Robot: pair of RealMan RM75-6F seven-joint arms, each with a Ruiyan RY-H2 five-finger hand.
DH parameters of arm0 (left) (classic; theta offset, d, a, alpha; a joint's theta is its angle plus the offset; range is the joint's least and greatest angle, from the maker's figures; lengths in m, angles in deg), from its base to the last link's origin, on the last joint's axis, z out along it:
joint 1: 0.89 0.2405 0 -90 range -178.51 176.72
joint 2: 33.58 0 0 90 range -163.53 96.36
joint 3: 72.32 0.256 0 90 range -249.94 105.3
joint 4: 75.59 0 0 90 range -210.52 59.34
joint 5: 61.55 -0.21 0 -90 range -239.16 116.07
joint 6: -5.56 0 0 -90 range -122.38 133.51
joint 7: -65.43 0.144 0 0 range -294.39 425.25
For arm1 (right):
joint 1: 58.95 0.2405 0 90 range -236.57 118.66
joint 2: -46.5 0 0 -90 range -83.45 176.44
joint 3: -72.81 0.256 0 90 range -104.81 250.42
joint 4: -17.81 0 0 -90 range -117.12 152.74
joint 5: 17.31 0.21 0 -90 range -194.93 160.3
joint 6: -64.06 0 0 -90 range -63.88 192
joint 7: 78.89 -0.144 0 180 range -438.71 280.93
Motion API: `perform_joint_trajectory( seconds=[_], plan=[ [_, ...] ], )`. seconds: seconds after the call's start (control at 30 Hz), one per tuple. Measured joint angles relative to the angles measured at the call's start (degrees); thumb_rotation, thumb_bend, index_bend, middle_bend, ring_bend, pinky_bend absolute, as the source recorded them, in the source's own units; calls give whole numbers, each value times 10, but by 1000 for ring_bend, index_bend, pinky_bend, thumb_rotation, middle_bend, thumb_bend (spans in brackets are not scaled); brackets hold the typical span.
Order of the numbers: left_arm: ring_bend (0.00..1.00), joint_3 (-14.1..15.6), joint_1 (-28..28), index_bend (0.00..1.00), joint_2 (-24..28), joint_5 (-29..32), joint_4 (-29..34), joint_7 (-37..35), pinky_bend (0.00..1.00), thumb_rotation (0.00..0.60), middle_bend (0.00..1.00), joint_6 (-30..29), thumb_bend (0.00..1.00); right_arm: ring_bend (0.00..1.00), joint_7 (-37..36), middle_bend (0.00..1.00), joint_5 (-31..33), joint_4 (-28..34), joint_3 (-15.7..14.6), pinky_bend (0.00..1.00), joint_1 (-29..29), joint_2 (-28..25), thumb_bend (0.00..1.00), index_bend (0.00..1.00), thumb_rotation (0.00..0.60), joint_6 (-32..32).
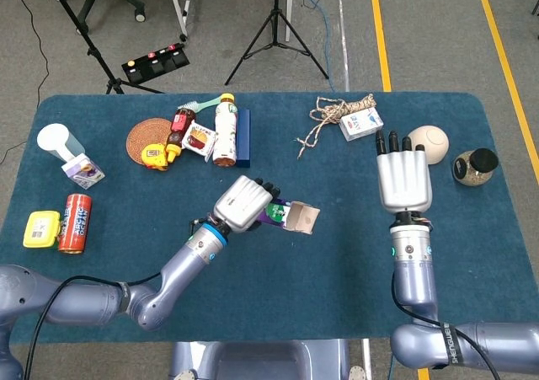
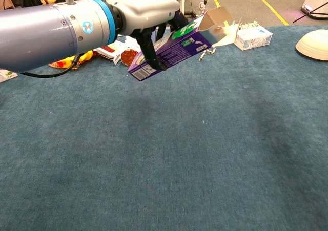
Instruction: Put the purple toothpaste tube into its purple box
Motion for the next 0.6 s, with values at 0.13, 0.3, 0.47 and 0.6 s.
perform_joint_trajectory(
  seconds=[0.13, 0.3, 0.47, 0.6],
  plan=[
    [433, 8, -5, 513, 6, 54, 5, 58, 702, 600, 439, 2, 248, 325, -46, 251, -32, -22, -14, 505, -16, -1, 391, 140, 600, -24],
    [433, 22, -17, 513, 7, 124, 5, 133, 698, 600, 439, -1, 247, 338, -110, 261, -75, -61, -33, 505, -41, 1, 375, 156, 600, -53],
    [433, 31, -26, 513, -16, 152, -17, 160, 681, 600, 439, -4, 248, 342, -172, 262, -115, -112, -52, 505, -70, 8, 374, 158, 600, -86],
    [413, 32, -31, 511, -38, 176, -31, 183, 636, 600, 436, -14, 247, 343, -198, 264, -127, -135, -56, 505, -87, 13, 374, 160, 600, -106]
  ],
)
